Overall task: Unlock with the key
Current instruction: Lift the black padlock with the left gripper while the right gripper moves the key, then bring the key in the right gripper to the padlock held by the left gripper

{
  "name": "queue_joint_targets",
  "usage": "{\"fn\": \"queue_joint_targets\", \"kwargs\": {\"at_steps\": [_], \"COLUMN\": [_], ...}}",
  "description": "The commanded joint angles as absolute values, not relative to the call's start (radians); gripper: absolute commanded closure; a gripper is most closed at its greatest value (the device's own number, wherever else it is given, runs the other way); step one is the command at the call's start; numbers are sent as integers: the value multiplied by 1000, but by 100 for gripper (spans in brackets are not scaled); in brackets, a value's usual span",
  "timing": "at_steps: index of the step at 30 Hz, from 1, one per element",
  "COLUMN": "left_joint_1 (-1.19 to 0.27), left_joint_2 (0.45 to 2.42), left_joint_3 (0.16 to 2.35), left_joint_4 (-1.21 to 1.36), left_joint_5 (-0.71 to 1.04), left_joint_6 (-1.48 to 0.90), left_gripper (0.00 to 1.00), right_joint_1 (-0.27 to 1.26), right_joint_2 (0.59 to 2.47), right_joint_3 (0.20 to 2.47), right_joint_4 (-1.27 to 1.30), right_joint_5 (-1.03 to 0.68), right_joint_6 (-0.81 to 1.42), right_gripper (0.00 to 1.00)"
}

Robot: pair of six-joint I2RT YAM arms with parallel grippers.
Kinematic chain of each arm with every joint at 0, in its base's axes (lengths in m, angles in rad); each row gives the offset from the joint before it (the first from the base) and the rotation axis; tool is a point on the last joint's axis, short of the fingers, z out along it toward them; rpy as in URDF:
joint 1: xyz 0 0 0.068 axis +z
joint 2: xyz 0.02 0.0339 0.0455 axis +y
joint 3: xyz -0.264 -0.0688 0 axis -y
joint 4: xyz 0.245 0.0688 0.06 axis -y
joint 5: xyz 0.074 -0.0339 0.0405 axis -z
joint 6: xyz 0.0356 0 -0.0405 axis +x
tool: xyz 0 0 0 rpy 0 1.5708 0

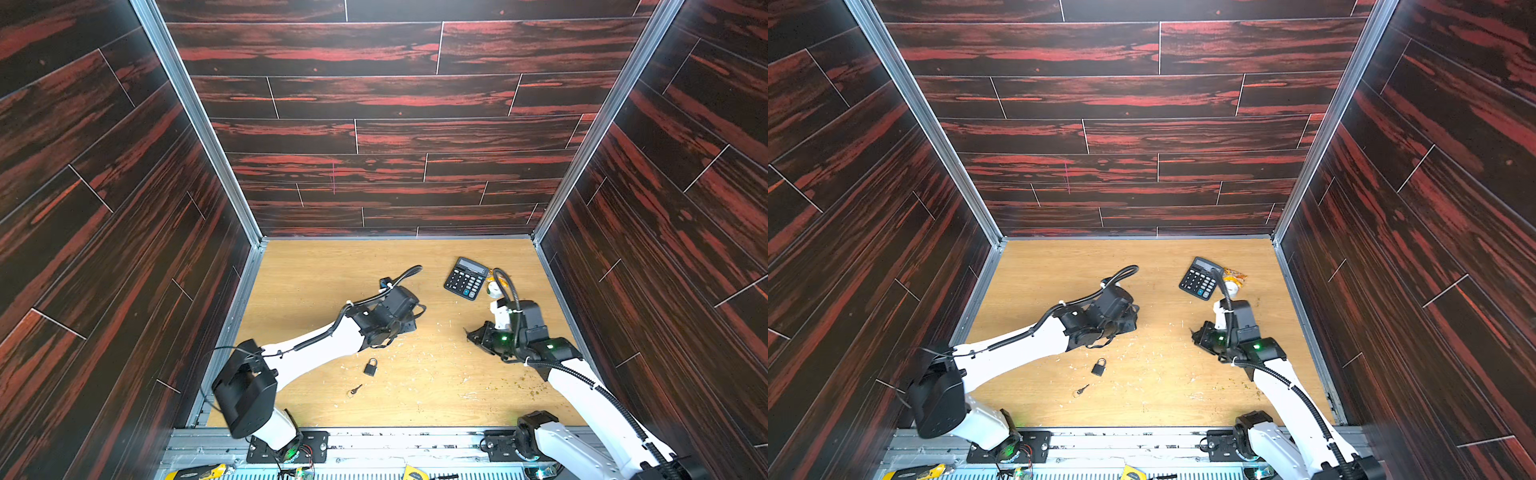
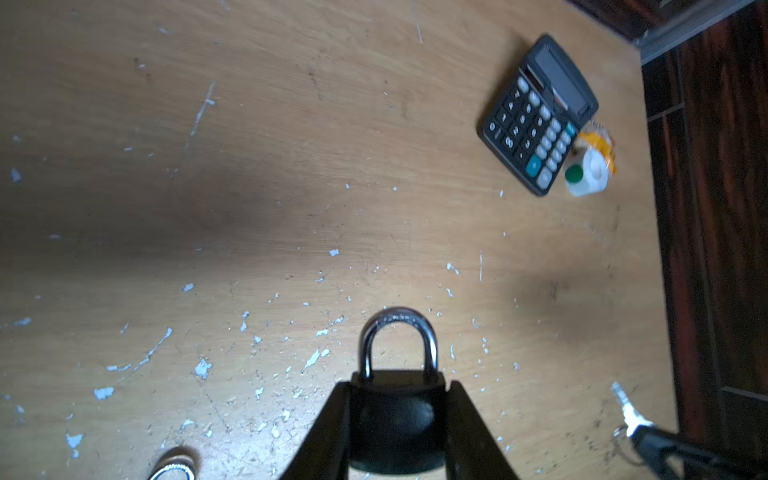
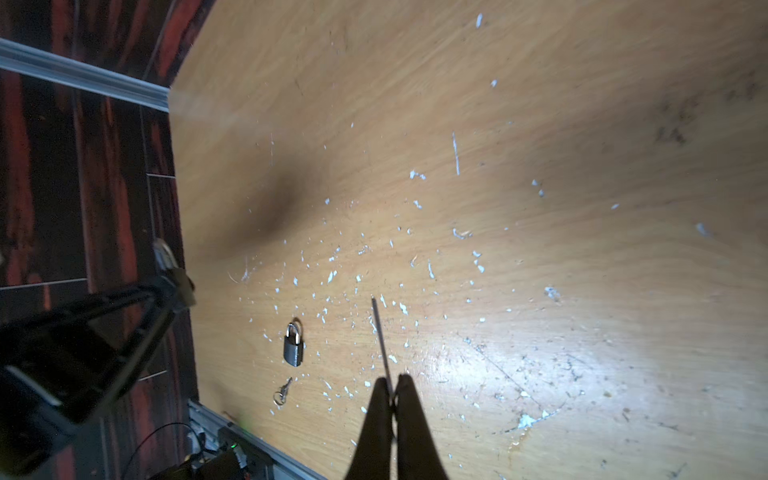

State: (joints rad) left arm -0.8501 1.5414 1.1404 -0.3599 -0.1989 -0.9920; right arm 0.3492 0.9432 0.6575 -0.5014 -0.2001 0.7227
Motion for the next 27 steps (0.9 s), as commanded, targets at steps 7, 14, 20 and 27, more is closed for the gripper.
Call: {"fn": "queue_joint_targets", "kwargs": {"at_steps": [7,14,20,27], "left_joint_1": [-760,-745,-738,-740], "left_joint_2": [1473,1479,1481,1473], "left_joint_3": [1062,1052,1045,1040], "left_joint_4": [-253,-232,-220,-234], "left_joint_5": [-174,-151,-114,-126], "left_joint_6": [-1218,-1272,-1331,-1360], "left_gripper": [100,100,100,100], "right_joint_1": [625,780,848,854], "right_joint_2": [1009,1115,1199,1236], "right_joint_3": [638,644,653,617], "right_joint_4": [-391,-200,-27,170], "right_joint_5": [0,11,71,70], "right_joint_6": [910,995,1011,1011], "right_gripper": [100,100,100,100]}}
